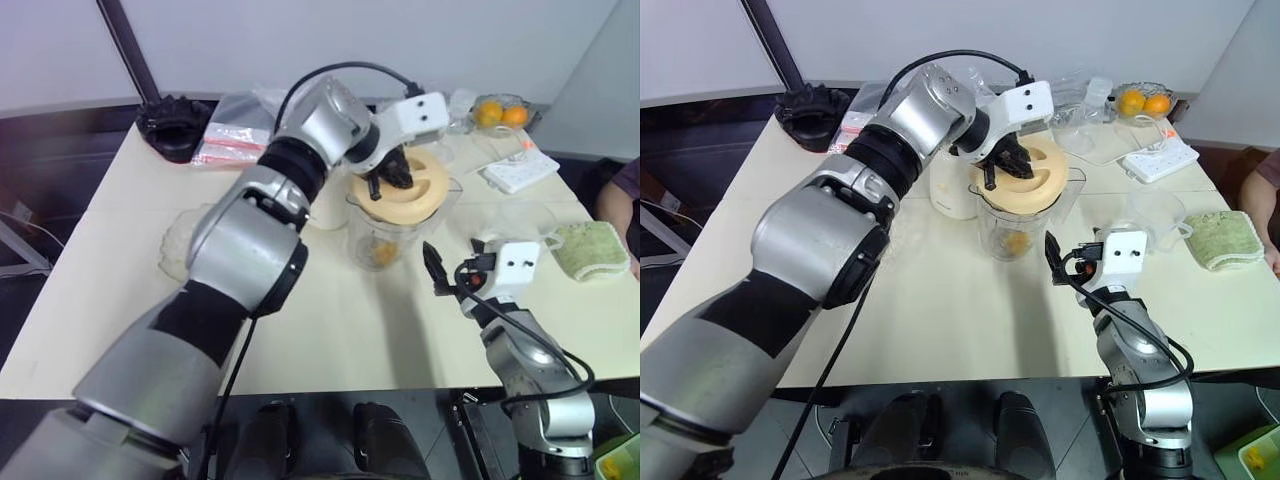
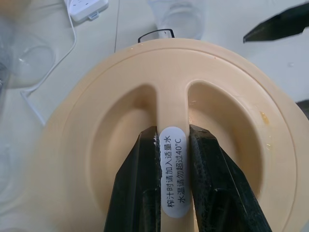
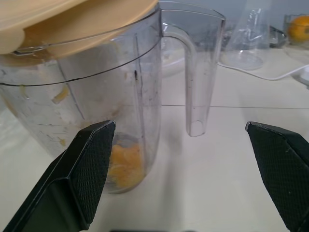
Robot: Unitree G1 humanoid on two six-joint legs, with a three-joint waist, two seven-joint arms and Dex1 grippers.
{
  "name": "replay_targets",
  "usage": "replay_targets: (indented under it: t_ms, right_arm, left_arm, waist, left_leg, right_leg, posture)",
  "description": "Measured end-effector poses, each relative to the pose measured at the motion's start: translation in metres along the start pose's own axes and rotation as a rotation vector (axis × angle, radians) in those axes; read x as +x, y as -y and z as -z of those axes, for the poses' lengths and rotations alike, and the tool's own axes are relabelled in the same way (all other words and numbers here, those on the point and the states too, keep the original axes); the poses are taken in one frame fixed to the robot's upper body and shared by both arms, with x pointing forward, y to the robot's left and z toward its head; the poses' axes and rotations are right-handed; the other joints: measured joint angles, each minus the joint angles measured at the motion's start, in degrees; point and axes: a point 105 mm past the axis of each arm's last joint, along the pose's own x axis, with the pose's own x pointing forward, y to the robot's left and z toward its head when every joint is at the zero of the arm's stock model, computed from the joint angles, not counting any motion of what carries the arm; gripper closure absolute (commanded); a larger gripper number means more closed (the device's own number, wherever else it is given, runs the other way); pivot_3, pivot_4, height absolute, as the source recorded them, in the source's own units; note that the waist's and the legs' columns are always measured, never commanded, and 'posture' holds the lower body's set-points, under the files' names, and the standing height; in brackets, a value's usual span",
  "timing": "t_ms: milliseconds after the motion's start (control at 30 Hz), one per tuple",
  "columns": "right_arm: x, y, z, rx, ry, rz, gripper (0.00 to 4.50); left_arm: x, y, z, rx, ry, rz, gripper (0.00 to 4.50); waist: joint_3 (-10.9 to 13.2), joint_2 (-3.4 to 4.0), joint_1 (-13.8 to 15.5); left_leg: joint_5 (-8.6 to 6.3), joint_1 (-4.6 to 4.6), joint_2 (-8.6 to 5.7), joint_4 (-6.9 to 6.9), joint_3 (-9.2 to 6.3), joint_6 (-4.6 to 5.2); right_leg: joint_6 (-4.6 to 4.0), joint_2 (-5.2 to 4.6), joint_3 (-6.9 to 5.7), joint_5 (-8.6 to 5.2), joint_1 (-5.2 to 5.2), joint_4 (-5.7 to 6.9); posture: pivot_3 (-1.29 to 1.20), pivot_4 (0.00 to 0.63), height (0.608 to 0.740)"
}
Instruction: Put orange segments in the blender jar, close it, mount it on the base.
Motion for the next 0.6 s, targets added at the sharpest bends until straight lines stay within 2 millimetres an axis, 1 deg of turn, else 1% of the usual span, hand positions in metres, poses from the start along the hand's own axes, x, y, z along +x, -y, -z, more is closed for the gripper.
replay_targets:
  t_ms: [167, 533, 600]
  right_arm:
    - [0.003, -0.001, -0.005, 0.004, 0.016, 0.000, 0.00]
    - [0.002, -0.004, -0.001, -0.001, 0.005, 0.001, 0.00]
    - [0.007, -0.001, 0.003, -0.007, -0.002, 0.011, 0.00]
  left_arm:
    - [0.000, 0.003, 0.011, -0.048, -0.023, 0.040, 4.25]
    - [0.005, 0.006, 0.009, -0.018, -0.033, 0.045, 4.25]
    - [0.005, 0.006, 0.009, -0.019, -0.033, 0.045, 4.25]
  waist:
    - [0.0, 0.00, 0.0]
    - [0.0, 0.01, 0.1]
    - [0.0, -0.01, 0.1]
  left_leg:
    - [0.00, -0.07, -0.01, 0.00, 0.00, 0.00]
    - [0.00, -0.05, 0.00, 0.00, 0.00, 0.00]
    - [0.00, -0.03, 0.00, 0.00, 0.00, 0.00]
  right_leg:
    - [0.01, 0.00, 0.00, 0.00, -0.08, 0.01]
    - [0.00, -0.01, 0.00, 0.00, -0.06, 0.00]
    - [0.00, -0.01, 0.00, 0.00, -0.03, 0.00]
  posture:
    - [0.00, 0.150, 0.740]
    - [0.00, 0.150, 0.740]
    - [0.00, 0.150, 0.740]
